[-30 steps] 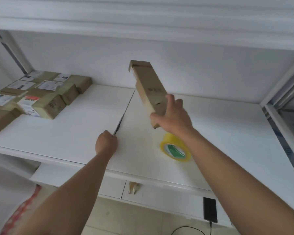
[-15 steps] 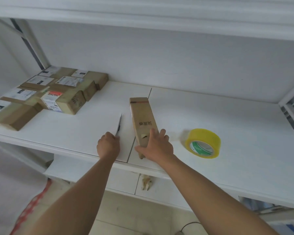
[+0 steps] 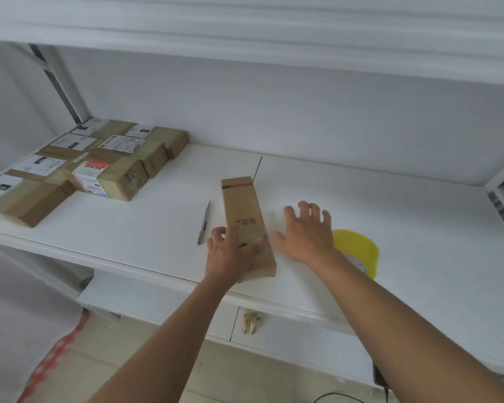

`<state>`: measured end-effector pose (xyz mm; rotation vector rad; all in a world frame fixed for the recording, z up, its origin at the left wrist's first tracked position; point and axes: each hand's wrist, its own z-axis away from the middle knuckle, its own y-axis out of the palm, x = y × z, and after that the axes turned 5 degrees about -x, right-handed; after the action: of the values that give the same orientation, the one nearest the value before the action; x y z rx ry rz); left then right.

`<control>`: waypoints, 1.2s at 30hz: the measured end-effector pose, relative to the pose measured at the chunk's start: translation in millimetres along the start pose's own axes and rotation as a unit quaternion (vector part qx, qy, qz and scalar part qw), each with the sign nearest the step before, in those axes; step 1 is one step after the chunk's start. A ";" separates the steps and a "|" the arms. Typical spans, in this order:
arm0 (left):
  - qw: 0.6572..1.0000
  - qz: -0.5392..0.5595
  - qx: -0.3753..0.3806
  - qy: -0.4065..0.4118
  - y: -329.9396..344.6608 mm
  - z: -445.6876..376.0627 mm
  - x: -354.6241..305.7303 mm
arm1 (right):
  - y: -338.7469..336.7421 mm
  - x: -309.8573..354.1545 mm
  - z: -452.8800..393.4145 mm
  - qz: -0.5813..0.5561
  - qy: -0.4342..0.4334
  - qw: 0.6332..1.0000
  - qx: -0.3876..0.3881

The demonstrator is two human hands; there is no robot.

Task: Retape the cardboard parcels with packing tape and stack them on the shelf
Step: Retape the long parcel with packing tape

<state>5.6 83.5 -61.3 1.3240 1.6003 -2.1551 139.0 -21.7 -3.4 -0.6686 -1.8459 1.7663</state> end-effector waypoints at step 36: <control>0.938 -0.273 -0.022 0.212 76.9 -80.8 -76.7 | -0.7 -134.1 5.3 -0.283 0.045 0.945 0.160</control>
<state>140.8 90.4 -63.9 1.5524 2.4168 -2.1804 237.1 -113.4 -5.3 -0.0715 -1.4465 1.5549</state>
